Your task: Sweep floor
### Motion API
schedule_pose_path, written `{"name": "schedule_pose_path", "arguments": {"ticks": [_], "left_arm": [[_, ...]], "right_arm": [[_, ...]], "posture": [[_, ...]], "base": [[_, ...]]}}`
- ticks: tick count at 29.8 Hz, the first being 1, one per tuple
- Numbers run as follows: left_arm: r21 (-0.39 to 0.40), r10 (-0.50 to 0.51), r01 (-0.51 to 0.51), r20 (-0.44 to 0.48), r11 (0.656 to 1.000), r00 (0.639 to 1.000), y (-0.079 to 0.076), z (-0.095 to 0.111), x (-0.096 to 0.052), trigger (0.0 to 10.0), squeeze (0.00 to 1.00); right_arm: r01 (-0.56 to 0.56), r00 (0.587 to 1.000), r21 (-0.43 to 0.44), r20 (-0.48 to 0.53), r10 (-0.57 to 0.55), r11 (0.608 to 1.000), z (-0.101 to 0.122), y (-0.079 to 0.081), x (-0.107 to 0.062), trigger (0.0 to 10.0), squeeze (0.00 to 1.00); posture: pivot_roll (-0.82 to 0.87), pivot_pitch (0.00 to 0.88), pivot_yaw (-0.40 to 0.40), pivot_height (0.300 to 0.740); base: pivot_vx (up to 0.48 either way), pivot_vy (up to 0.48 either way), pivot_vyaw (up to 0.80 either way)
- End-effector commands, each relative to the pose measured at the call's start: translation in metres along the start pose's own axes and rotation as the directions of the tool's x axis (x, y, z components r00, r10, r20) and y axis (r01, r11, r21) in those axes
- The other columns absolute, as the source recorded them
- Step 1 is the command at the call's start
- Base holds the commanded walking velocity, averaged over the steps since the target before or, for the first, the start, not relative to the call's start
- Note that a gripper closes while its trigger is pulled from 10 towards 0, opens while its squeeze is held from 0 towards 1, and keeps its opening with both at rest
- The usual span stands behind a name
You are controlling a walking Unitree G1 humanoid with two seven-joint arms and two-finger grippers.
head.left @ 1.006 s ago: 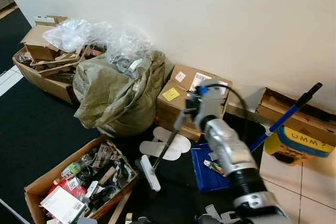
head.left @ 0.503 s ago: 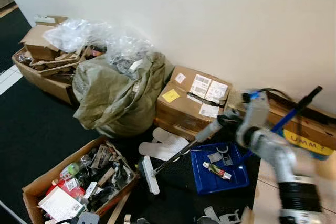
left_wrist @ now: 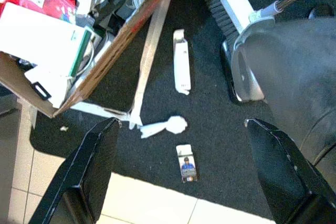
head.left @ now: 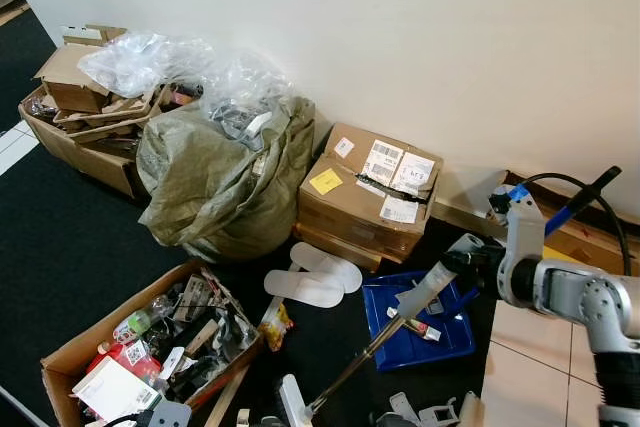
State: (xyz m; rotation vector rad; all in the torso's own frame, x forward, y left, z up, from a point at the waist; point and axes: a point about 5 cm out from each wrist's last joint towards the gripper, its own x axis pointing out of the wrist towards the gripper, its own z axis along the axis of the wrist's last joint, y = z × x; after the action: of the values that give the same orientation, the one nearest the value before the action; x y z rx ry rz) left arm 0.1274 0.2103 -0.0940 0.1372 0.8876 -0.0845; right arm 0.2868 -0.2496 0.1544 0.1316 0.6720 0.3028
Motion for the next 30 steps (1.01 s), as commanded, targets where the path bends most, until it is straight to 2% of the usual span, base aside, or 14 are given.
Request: {"name": "schedule_pose_path", "arguments": {"ticks": [1,2,7,8,9,10,12,13,16,18,20,23,26,30], "left_arm": [[-0.001,-0.008,0.008,-0.052,1.000,0.999,-0.002,-0.013,-0.004,10.0,0.00],[0.000,-0.008,0.008,-0.052,1.000,0.999,-0.002,-0.013,-0.004,10.0,0.00],[0.001,-0.009,0.009,-0.053,1.000,0.999,-0.002,-0.013,-0.004,10.0,0.00],[0.002,-0.010,0.010,-0.053,1.000,0.999,-0.002,-0.013,-0.004,10.0,0.00],[0.002,-0.010,0.010,-0.053,1.000,0.999,-0.002,-0.013,-0.004,10.0,0.00],[0.003,-0.012,0.012,-0.054,1.000,0.998,-0.001,-0.012,-0.004,10.0,0.00],[0.003,-0.012,0.012,-0.054,1.000,0.998,-0.001,-0.012,-0.004,10.0,0.00],[0.003,-0.013,0.013,-0.054,1.000,0.998,-0.001,-0.012,-0.004,10.0,0.00],[0.003,-0.013,0.013,-0.054,1.000,0.998,0.000,-0.013,-0.004,10.0,0.00],[0.003,-0.013,0.013,-0.055,1.000,0.998,0.000,-0.013,-0.005,10.0,0.00],[0.003,-0.013,0.013,-0.055,1.000,0.998,0.000,-0.013,-0.005,10.0,0.00],[0.003,-0.012,0.013,-0.057,1.000,0.998,0.001,-0.013,-0.005,10.0,0.00],[0.000,-0.011,0.011,-0.059,1.000,0.998,0.001,-0.014,-0.005,10.0,0.00],[-0.003,-0.010,0.010,-0.058,1.000,0.998,0.001,-0.014,-0.005,10.0,0.00]], "right_arm": [[0.054,0.998,-0.046,-0.030,-0.056,0.997,-0.005,-0.005,-0.002,10.0,0.00],[0.127,0.992,-0.074,-0.006,-0.128,0.989,0.000,-0.014,-0.006,10.0,0.00],[0.177,0.984,-0.091,0.022,-0.176,0.980,0.005,-0.020,-0.010,10.0,0.00],[0.175,0.978,-0.079,0.128,-0.164,0.981,0.023,-0.019,-0.014,10.0,0.00],[0.175,0.978,-0.079,0.128,-0.164,0.981,0.023,-0.019,-0.014,10.0,0.00],[0.156,0.959,-0.021,0.242,-0.146,0.988,0.042,-0.017,-0.018,10.0,0.00],[0.156,0.959,-0.021,0.242,-0.146,0.988,0.042,-0.017,-0.018,10.0,0.00],[0.112,0.918,0.041,0.378,-0.119,0.993,0.063,-0.013,-0.023,10.0,0.00],[0.078,0.882,0.083,0.459,-0.108,0.993,0.075,-0.011,-0.026,10.0,0.00],[0.065,0.783,0.130,0.608,-0.131,0.989,0.099,-0.009,-0.033,10.0,0.00],[0.065,0.783,0.130,0.608,-0.131,0.989,0.099,-0.009,-0.033,10.0,0.00],[0.037,0.732,0.150,0.669,-0.129,0.988,0.110,-0.003,-0.032,10.0,0.00],[-0.036,0.721,0.166,0.687,-0.090,0.985,0.114,0.013,-0.019,10.0,0.00],[-0.047,0.721,0.204,0.685,-0.108,0.978,0.111,0.025,-0.002,10.0,0.00]], "posture": [[-0.08,0.188,0.042,0.740],[-0.08,0.187,0.046,0.740],[-0.08,0.187,0.046,0.740],[-0.08,0.190,0.052,0.740],[-0.08,0.190,0.052,0.740],[-0.08,0.192,0.052,0.740],[-0.08,0.192,0.052,0.740],[-0.07,0.193,0.054,0.740],[-0.07,0.193,0.054,0.740],[-0.06,0.201,0.055,0.740],[-0.06,0.201,0.055,0.740],[-0.05,0.207,0.050,0.740],[-0.05,0.213,0.050,0.740],[-0.04,0.232,0.047,0.740]], "base": [[0.000,0.000,0.00],[0.000,0.000,0.00],[0.000,0.000,0.00],[0.000,0.000,0.00],[0.000,0.000,0.00],[0.000,0.000,0.00],[0.000,0.000,0.00],[0.000,0.000,0.00],[0.000,0.000,0.00],[0.000,0.000,0.00],[0.000,0.000,0.00],[0.000,0.000,0.00],[0.000,0.000,0.00],[0.000,0.000,0.00]]}}
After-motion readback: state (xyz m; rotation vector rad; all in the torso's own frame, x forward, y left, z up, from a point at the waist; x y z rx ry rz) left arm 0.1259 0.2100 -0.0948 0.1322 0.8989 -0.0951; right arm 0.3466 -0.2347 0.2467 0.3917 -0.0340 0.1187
